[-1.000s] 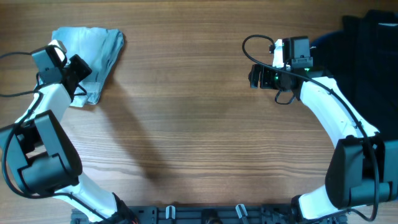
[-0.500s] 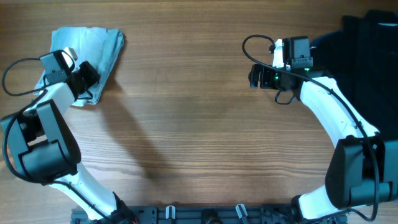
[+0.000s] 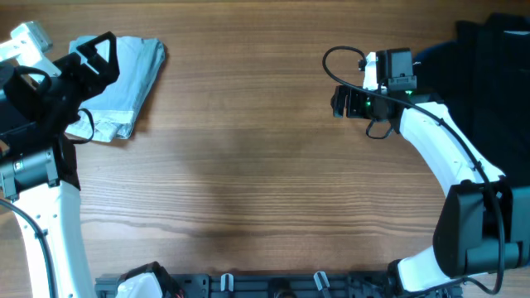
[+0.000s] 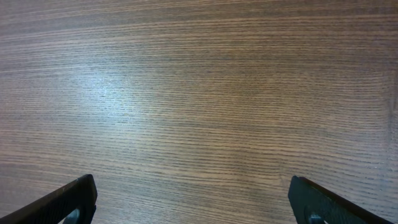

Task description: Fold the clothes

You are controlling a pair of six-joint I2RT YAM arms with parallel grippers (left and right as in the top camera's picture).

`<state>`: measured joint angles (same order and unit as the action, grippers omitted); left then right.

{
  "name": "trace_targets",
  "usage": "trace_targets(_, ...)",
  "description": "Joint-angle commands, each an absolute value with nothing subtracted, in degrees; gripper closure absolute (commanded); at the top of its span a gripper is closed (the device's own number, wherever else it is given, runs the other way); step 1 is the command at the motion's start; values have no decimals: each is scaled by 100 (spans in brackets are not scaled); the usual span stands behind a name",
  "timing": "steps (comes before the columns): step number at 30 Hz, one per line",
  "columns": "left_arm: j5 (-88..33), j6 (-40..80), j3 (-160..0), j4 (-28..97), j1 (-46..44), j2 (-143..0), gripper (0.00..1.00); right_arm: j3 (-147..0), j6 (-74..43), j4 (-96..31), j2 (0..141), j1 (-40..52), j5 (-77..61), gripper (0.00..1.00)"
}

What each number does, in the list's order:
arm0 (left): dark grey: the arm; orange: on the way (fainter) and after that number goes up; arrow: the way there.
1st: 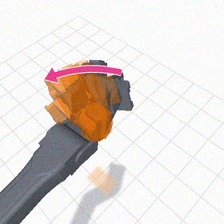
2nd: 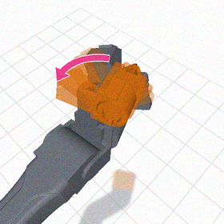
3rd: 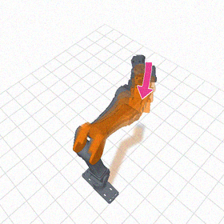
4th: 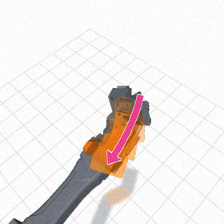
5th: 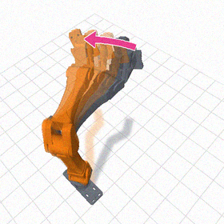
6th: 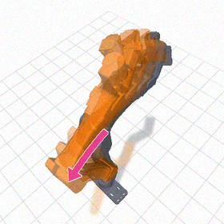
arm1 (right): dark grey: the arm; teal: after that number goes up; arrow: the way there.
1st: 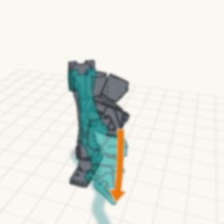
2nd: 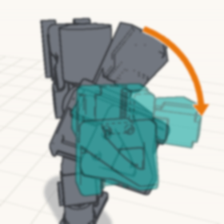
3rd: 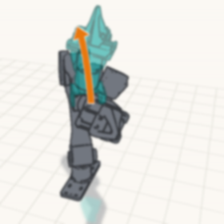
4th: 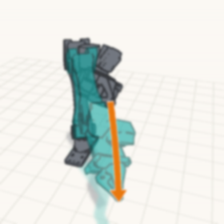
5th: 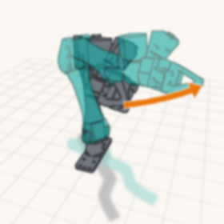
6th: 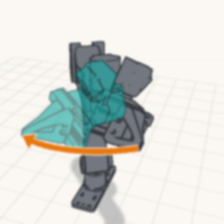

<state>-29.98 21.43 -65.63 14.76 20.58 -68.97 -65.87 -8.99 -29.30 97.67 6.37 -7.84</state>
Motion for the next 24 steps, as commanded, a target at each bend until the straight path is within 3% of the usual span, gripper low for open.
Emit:
trace_targets(1, -3070, 2167, -6560, 1492, 2038, -6827, 0, -6678, -954, -2915, 9839, 613, -762, 0)
trace_targets(9, -2349, 2130, -6558, 1935, 2051, -6836, 0, -6678, -956, -2915, 9839, 613, -762, 0)
trace_targets(18, -2112, 2128, -6558, 3669, 1848, -3618, 0, -6678, -956, -2917, 9839, 613, -762, 0)
trace_targets(24, -2034, 2152, -6331, 4613, 1846, -2659, 0, -6678, -956, -2915, 9839, 613, -762, 0)
